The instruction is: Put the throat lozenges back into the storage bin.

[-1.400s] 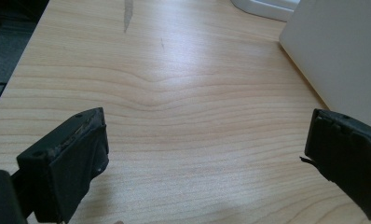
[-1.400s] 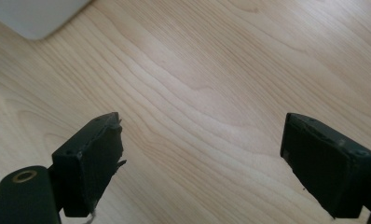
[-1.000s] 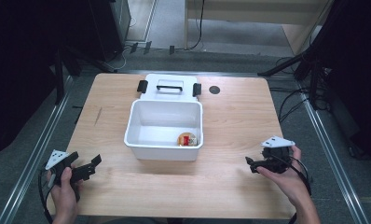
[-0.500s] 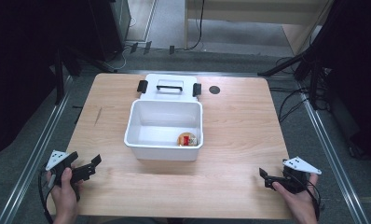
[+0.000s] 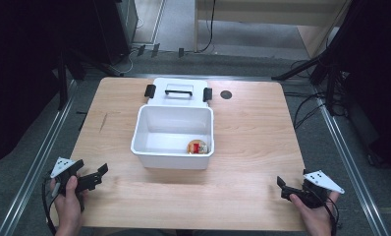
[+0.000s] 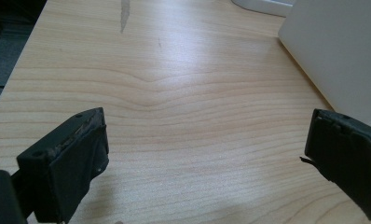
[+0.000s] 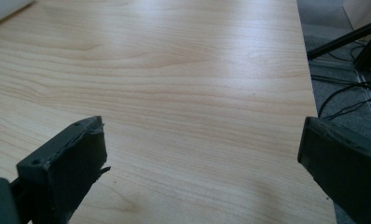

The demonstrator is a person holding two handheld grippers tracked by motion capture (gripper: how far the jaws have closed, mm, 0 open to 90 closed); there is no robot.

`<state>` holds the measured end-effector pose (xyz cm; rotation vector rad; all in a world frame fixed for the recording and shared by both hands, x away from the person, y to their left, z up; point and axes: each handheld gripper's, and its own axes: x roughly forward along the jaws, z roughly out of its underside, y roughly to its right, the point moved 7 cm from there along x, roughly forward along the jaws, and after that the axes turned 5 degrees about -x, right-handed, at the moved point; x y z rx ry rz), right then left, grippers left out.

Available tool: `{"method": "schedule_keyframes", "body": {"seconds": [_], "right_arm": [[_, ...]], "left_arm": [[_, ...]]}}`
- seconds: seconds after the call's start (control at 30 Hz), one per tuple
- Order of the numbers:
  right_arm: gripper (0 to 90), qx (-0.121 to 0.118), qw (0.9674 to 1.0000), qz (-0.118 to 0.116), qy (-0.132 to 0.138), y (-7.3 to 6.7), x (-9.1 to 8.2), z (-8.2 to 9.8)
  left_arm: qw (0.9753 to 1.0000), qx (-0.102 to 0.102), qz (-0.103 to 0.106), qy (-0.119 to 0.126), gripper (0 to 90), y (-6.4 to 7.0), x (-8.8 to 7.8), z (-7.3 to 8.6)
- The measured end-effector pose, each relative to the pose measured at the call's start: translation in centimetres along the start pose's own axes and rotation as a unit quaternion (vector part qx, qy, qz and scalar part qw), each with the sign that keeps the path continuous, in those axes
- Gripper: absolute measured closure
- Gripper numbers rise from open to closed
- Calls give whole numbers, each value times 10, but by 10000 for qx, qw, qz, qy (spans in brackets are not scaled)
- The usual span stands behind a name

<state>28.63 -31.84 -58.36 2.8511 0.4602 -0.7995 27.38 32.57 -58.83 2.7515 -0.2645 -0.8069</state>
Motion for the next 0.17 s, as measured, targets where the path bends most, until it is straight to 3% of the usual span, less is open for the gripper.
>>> {"method": "schedule_keyframes", "body": {"seconds": [0.17], "right_arm": [[43,-7,10000,-22,-27,0,1,0]], "left_arm": [[10000,-19,5,-9,0,0,1,0]]}}
